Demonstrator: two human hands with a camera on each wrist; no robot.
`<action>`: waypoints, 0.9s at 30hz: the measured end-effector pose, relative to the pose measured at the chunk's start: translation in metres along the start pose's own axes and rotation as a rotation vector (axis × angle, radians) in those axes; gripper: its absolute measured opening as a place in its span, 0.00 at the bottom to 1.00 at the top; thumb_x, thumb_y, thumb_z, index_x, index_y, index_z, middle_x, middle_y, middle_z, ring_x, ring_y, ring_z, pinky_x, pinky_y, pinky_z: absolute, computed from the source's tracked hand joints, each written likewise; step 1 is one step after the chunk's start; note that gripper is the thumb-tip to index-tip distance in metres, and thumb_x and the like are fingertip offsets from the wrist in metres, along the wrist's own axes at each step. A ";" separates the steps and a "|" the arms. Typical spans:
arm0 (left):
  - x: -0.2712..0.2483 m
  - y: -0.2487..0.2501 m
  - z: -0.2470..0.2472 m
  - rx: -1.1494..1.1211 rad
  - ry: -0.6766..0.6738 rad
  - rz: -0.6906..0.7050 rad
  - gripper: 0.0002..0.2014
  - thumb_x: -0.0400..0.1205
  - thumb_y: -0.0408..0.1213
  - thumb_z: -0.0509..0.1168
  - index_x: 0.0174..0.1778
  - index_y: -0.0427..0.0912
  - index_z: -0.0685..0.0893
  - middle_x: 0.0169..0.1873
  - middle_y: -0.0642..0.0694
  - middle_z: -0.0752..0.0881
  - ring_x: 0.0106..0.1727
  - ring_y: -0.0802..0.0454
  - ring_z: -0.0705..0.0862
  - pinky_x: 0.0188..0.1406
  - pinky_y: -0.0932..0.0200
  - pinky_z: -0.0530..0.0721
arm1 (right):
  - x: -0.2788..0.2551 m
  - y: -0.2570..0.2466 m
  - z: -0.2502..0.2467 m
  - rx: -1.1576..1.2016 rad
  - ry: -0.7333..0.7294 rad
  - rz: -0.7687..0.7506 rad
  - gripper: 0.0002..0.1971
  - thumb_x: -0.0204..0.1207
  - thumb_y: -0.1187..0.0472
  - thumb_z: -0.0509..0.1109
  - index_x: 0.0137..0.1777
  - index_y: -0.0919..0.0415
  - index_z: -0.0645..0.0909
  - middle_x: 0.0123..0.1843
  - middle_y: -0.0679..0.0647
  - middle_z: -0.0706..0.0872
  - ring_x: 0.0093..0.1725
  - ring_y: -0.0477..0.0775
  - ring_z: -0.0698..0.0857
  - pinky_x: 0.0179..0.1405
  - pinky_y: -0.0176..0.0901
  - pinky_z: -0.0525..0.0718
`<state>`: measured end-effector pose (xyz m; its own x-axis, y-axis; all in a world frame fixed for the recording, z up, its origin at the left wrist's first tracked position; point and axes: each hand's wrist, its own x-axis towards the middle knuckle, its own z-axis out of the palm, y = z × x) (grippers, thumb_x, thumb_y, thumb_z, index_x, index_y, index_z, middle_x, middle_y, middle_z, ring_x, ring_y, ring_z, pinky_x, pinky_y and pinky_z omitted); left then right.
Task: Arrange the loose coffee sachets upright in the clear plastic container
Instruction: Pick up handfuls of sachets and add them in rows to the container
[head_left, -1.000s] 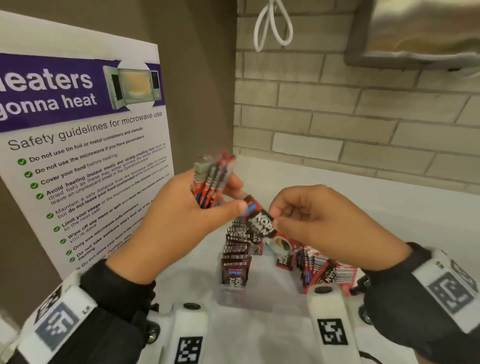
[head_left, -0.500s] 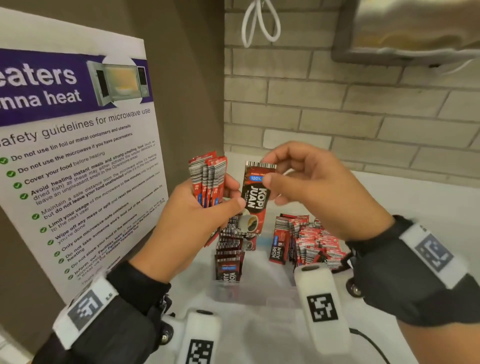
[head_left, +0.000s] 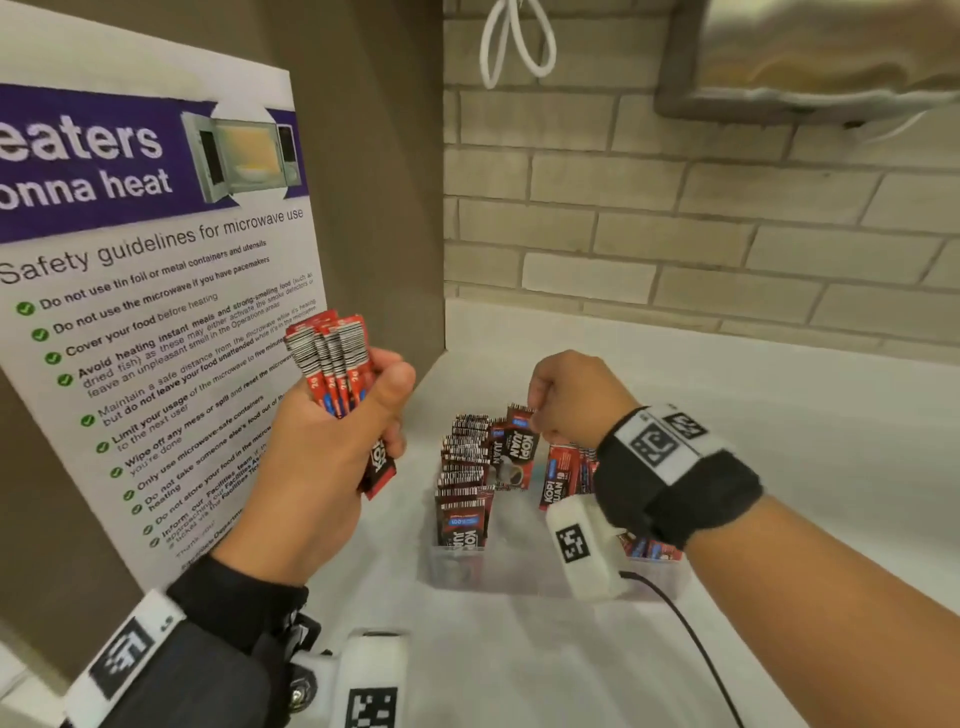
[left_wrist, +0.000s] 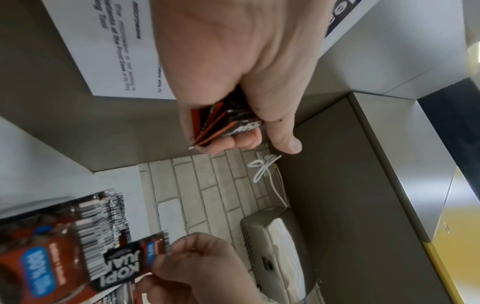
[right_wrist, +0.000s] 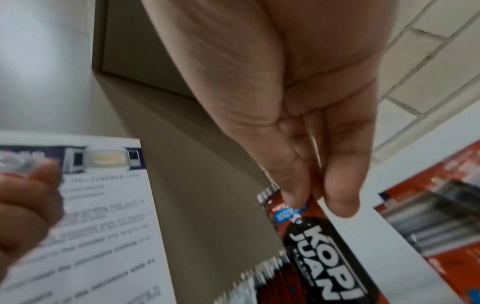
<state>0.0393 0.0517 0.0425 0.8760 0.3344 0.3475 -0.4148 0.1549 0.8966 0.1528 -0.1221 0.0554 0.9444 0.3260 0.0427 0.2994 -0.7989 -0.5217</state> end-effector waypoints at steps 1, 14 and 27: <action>-0.002 0.000 -0.002 -0.013 -0.006 0.002 0.19 0.55 0.58 0.81 0.34 0.54 0.87 0.26 0.53 0.79 0.24 0.56 0.75 0.25 0.62 0.78 | 0.006 0.000 0.006 -0.026 0.001 0.010 0.05 0.71 0.73 0.71 0.37 0.64 0.81 0.37 0.57 0.86 0.43 0.59 0.87 0.50 0.49 0.87; -0.018 -0.003 -0.017 -0.070 -0.040 -0.031 0.25 0.49 0.63 0.83 0.34 0.53 0.87 0.24 0.51 0.77 0.23 0.56 0.74 0.23 0.64 0.78 | 0.032 -0.003 0.034 -0.205 -0.033 0.142 0.04 0.70 0.71 0.73 0.38 0.64 0.80 0.40 0.58 0.82 0.40 0.51 0.81 0.19 0.34 0.66; -0.020 -0.011 -0.011 -0.144 -0.032 -0.213 0.43 0.42 0.62 0.84 0.46 0.40 0.79 0.25 0.51 0.76 0.21 0.58 0.73 0.19 0.64 0.76 | 0.022 -0.003 0.024 -0.040 -0.093 0.109 0.15 0.68 0.69 0.76 0.48 0.65 0.73 0.39 0.58 0.83 0.43 0.58 0.87 0.46 0.48 0.86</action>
<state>0.0236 0.0534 0.0221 0.9538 0.2510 0.1651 -0.2485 0.3502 0.9031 0.1693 -0.1008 0.0378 0.9554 0.2806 -0.0923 0.2032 -0.8510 -0.4842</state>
